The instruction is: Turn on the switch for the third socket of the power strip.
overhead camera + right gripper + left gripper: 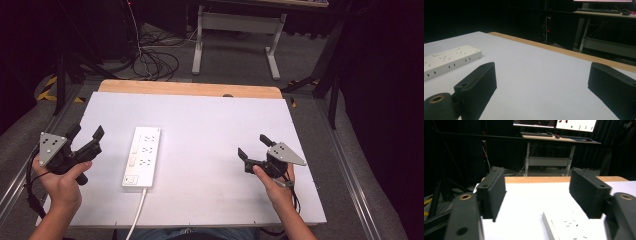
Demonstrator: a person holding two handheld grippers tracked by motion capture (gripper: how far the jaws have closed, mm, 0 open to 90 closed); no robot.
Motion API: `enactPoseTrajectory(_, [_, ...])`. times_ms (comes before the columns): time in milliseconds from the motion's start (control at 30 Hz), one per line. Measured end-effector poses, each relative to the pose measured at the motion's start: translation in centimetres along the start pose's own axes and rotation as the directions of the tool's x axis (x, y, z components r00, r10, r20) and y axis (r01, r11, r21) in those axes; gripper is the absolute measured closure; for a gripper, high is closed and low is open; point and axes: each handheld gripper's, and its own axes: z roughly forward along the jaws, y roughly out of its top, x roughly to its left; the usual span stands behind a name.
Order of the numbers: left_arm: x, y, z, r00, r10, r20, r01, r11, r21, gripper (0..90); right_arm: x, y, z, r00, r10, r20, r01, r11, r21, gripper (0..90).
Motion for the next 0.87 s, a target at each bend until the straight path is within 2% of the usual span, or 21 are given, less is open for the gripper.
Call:
enactPoseTrajectory(67, [-0.11, -0.01, 0.06, 0.9999, 0.009, 0.01, -0.009, 0.9999, 0.009, 24.9, -0.01, 0.01, -0.03, 1.0, 0.0, -0.001, 0.0, 1.0, -0.001, 8.6])
enactPoseTrajectory(300, [-0.4, -0.09, 0.15, 0.999, 0.033, 0.031, -0.034, 0.9992, 0.023, 22.0, -0.08, 0.05, -0.15, 1.0, -0.003, -0.002, 0.003, 1.0, -0.006, 8.5])
enactPoseTrajectory(600, [-0.26, 0.0, 0.36, 1.0, -0.001, 0.006, 0.001, 0.9997, 0.023, 18.1, -0.08, 0.05, -0.12, 1.0, 0.003, -0.001, -0.003, 1.0, -0.006, 8.4])
enactPoseTrajectory(667, [-0.3, 0.13, 0.42, 0.9998, -0.02, -0.004, 0.02, 0.9993, 0.031, 16.6, -0.06, 0.04, -0.11, 1.0, 0.005, 0.0, -0.005, 1.0, -0.002, 8.3])
enactPoseTrajectory(767, [-0.28, 0.25, 0.54, 0.999, -0.045, 0.005, 0.045, 0.9982, 0.04, 12.6, -0.11, 0.05, -0.15, 1.0, 0.0, -0.001, 0.0, 1.0, -0.005, 8.3])
enactPoseTrajectory(800, [-0.28, 0.27, 0.58, 0.9989, -0.045, 0.013, 0.044, 0.9981, 0.043, 11.6, -0.1, 0.07, -0.18, 1.0, 0.002, 0.002, -0.002, 1.0, -0.006, 8.3])
enactPoseTrajectory(833, [-0.34, 0.2, 0.61, 0.9997, -0.024, 0.011, 0.023, 0.9989, 0.042, 10.0, -0.11, 0.07, -0.19, 1.0, 0.004, 0.001, -0.004, 1.0, -0.006, 8.2])
enactPoseTrajectory(867, [-0.35, 0.13, 0.58, 0.9995, -0.002, 0.031, 0.001, 0.9994, 0.035, 8.6, -0.14, 0.07, -0.21, 1.0, 0.004, 0.003, -0.004, 1.0, -0.006, 8.1])
